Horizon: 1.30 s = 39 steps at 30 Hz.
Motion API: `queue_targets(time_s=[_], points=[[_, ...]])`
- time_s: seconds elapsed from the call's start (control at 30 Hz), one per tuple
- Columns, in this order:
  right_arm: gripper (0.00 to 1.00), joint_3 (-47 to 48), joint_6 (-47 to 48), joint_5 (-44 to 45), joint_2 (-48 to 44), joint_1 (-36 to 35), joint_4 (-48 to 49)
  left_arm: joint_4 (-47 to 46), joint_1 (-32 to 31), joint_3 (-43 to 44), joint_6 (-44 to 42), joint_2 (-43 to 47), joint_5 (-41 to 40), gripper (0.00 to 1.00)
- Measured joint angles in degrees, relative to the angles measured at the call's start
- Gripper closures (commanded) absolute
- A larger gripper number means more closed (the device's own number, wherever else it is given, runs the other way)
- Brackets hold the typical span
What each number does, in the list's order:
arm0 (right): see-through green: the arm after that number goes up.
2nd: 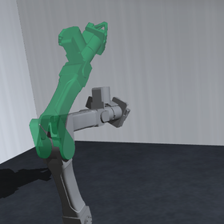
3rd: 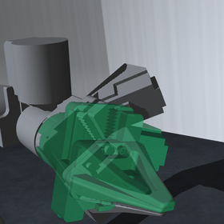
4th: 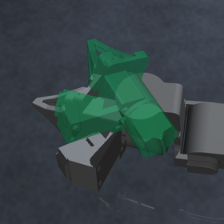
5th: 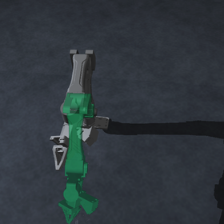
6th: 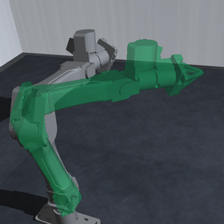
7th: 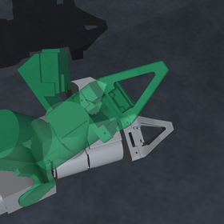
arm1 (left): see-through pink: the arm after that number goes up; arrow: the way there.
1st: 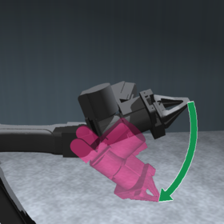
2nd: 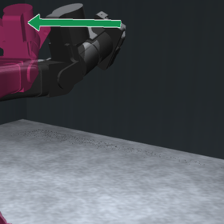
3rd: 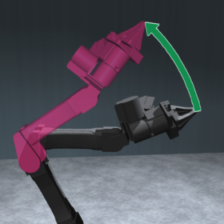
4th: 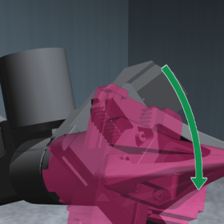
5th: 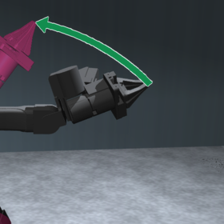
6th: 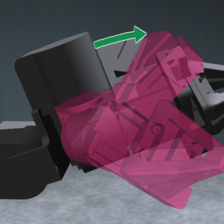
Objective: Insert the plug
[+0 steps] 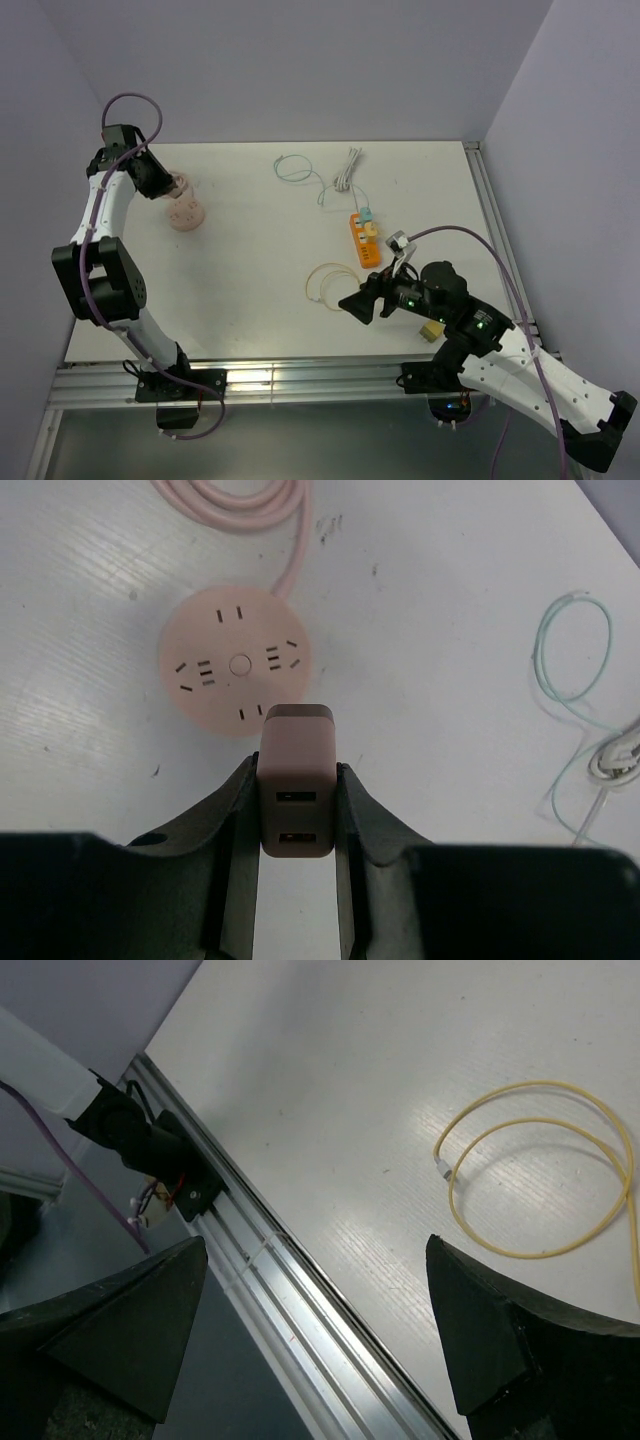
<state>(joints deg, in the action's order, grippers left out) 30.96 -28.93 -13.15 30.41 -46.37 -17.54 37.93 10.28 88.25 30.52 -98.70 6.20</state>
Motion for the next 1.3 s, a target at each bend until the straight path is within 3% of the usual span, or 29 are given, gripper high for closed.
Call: queue_targets(time_s=[0.57, 1.3], points=[[0.03, -1.05, 0.52, -1.11, 0.9, 0.0, 0.35, 2.58, 1.27, 9.51, -6.88, -15.96, -4.04, 1.0], [0.03, -1.03, 0.92, -1.25, 2.23, 0.0, 0.35, 3.02, 2.45, 6.49, -11.82, -16.63, -1.49, 1.0]])
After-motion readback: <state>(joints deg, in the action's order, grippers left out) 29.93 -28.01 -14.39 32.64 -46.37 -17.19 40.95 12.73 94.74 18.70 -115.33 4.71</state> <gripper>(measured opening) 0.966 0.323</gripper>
